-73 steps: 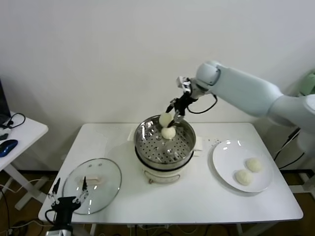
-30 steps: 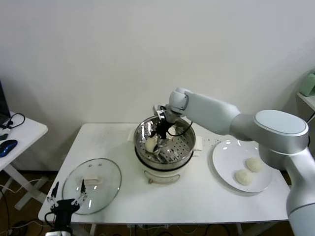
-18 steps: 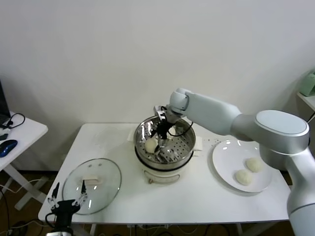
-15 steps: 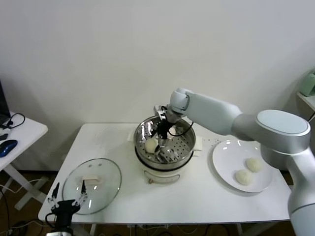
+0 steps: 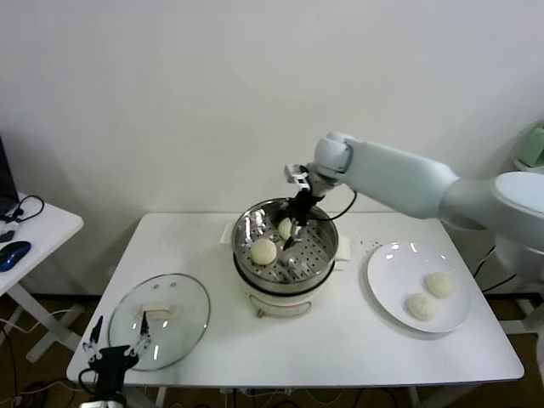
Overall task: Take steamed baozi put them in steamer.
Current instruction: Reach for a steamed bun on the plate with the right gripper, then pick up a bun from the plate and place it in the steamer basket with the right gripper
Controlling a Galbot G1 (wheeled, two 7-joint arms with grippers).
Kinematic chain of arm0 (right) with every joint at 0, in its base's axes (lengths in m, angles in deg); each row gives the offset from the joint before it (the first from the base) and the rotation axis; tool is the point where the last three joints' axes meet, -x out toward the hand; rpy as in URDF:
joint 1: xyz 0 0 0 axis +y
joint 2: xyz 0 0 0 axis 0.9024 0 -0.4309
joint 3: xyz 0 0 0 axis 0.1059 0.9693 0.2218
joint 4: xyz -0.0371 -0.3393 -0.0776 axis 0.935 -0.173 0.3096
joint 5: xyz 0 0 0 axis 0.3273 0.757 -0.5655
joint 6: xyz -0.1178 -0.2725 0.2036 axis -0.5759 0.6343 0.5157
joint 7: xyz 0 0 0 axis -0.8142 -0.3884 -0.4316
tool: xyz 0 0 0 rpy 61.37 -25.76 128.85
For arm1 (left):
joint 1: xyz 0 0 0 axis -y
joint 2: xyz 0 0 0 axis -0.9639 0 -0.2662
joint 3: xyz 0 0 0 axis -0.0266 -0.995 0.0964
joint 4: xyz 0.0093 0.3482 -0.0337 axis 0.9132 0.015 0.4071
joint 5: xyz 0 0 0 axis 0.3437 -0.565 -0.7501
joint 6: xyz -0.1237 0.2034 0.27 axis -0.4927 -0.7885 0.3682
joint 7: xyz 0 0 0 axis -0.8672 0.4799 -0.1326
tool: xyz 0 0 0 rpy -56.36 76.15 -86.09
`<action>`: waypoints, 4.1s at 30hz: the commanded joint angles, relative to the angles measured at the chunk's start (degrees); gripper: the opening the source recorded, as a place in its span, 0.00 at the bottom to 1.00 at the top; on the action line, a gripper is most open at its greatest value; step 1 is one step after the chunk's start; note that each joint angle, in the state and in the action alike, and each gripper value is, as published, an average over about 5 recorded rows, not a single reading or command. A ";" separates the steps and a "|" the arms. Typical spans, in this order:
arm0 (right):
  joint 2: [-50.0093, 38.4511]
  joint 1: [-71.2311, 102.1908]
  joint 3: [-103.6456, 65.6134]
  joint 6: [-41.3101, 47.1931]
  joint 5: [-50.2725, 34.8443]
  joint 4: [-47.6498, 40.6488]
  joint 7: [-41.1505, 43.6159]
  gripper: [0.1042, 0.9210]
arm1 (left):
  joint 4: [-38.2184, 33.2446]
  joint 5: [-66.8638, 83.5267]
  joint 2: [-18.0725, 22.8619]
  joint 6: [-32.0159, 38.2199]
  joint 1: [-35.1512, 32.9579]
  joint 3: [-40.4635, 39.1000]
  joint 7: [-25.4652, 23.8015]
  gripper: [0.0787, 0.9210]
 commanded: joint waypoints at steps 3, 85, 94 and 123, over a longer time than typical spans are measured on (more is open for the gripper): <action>-26.41 -5.85 1.22 -3.99 10.34 15.44 4.36 0.88 | -0.46 0.13 -0.36 -0.73 0.86 -0.11 -0.19 0.88; -28.54 40.31 -37.76 -13.89 42.65 1.85 2.20 0.74 | -0.11 -1.99 -1.03 3.80 -0.73 -1.87 -7.48 0.88; -31.23 19.74 -23.18 -15.76 34.60 8.14 5.07 0.74 | -0.28 -2.08 -1.48 3.43 -0.01 -2.57 -7.61 0.88; -1.17 0.11 -12.18 -34.53 56.35 29.59 8.39 0.74 | -0.58 -1.81 -2.29 3.51 -0.49 -4.16 -7.50 0.88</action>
